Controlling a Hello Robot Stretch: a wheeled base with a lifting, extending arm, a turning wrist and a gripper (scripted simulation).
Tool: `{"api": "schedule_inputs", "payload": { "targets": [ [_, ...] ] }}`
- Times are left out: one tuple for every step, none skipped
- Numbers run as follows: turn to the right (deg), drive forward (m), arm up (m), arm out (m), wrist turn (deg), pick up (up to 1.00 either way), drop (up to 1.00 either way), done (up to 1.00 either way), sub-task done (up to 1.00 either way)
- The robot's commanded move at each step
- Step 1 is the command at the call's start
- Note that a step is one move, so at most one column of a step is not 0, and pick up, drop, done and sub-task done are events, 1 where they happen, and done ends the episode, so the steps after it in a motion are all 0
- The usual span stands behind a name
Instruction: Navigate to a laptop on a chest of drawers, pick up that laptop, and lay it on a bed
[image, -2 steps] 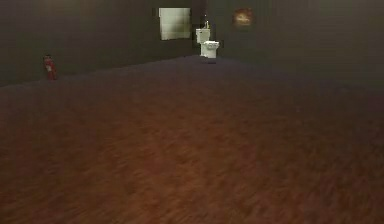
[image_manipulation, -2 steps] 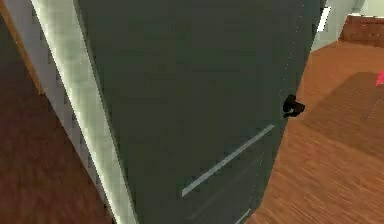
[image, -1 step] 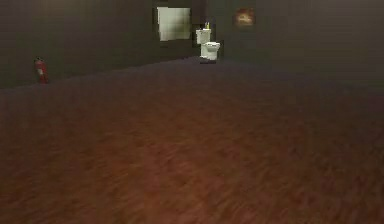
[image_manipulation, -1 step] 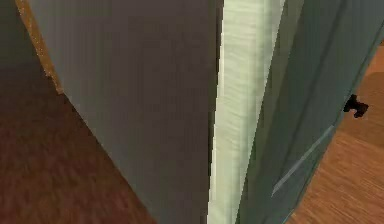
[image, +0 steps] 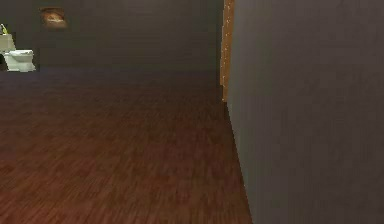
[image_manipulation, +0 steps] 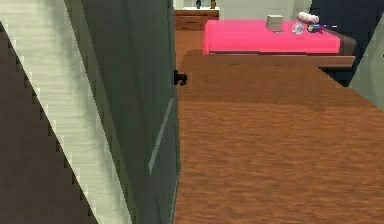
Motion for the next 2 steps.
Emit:
{"api": "schedule_inputs", "payload": {
  "targets": [
    [3.0, 0.00, 0.00, 0.00, 0.0, 0.00, 0.00, 0.00, 0.00],
    [0.0, 1.00, 0.00, 0.00, 0.0, 0.00, 0.00, 0.00, 0.00]
  ]
}}
